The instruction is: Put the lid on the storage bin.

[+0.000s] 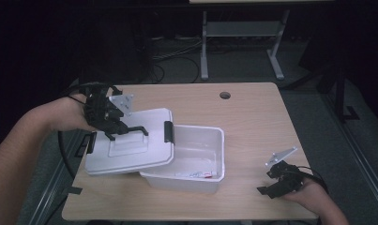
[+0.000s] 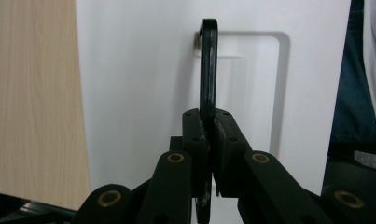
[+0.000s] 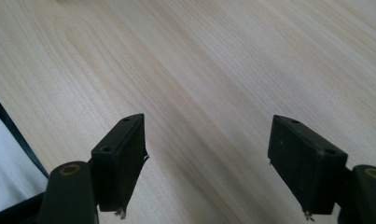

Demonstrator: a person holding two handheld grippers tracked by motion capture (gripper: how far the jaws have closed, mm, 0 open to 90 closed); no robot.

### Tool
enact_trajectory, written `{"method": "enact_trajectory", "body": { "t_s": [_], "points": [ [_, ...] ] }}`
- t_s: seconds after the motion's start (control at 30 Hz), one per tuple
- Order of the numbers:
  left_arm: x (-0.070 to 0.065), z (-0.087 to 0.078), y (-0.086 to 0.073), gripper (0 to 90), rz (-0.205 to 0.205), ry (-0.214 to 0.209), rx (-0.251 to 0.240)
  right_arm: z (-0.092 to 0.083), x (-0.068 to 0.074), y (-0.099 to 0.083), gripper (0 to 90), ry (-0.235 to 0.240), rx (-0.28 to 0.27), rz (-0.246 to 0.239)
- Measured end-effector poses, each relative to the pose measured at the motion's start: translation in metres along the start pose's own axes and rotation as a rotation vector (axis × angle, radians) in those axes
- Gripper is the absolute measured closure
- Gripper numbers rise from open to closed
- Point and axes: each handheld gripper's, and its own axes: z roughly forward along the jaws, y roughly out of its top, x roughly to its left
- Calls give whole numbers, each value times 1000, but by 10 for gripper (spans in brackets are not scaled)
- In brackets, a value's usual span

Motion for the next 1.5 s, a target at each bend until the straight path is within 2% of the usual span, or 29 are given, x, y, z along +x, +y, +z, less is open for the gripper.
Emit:
{"method": "enact_trajectory", "body": {
  "t_s": [0.3, 0.7, 1.03, 1.2, 1.43, 1.5],
  "points": [
    [3, 8, 30, 848, 54, -21, 19, 4, 2, 3, 271, -9, 14, -16],
    [3, 23, 75, 848, 130, -51, 12, 9, 4, 7, 271, -23, 45, -32],
    [0, 33, 104, 847, 176, -64, 11, 8, 3, 4, 271, -33, 13, -14],
    [-1, 37, 114, 847, 197, -72, 10, 7, 2, 1, 271, -43, -16, 8],
    [-4, 41, 120, 847, 197, -69, 0, 7, 0, -6, 270, -68, -100, 59],
    [-4, 44, 122, 847, 204, -71, 7, 7, 0, -8, 269, -88, -123, 76]
  ]
}}
